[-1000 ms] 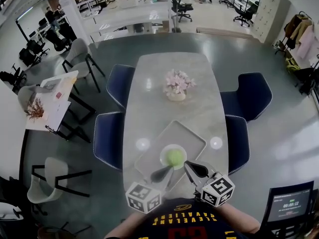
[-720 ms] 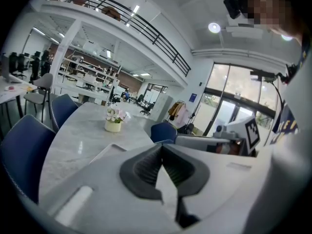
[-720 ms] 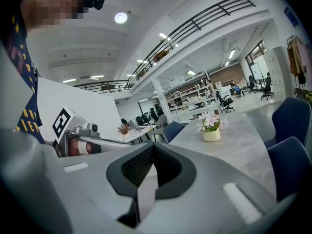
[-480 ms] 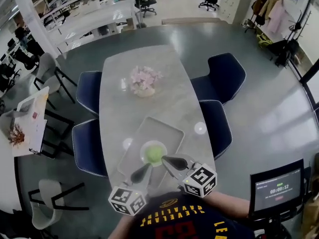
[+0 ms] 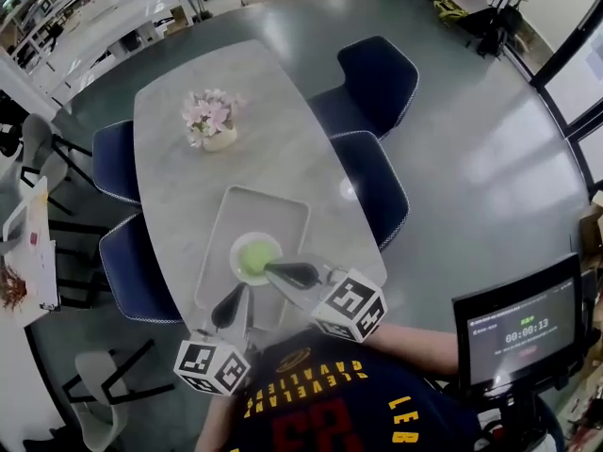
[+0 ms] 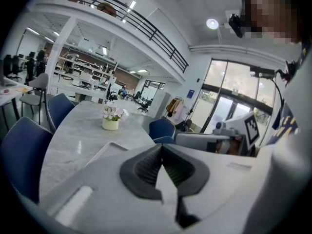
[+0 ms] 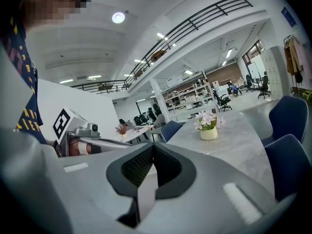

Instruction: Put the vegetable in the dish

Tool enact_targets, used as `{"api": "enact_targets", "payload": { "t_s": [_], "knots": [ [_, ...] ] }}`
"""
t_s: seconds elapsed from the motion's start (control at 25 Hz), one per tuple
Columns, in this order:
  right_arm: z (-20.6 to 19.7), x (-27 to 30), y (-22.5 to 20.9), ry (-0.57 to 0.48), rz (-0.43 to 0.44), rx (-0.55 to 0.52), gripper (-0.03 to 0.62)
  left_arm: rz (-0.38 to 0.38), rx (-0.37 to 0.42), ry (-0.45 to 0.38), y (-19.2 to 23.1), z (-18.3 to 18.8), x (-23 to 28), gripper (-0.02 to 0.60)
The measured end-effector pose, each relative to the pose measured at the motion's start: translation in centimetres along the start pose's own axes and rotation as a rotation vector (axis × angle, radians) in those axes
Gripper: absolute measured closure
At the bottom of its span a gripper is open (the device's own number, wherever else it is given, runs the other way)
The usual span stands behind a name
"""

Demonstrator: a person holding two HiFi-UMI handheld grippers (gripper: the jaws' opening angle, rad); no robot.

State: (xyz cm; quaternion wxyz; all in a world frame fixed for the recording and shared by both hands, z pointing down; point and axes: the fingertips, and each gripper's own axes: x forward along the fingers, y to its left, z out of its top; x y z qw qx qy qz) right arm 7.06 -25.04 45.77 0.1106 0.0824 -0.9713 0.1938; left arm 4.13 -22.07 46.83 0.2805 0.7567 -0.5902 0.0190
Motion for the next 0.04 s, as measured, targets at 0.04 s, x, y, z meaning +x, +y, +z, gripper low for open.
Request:
{"api": "enact_targets", "payload": {
  "t_s": [0.04],
  "knots": [
    [0.02,-0.17,-0.19,-0.001,-0.005,0.003,0.588,-0.009,0.007,0.003,-0.19,0.06,0.28,0.578]
  ]
}}
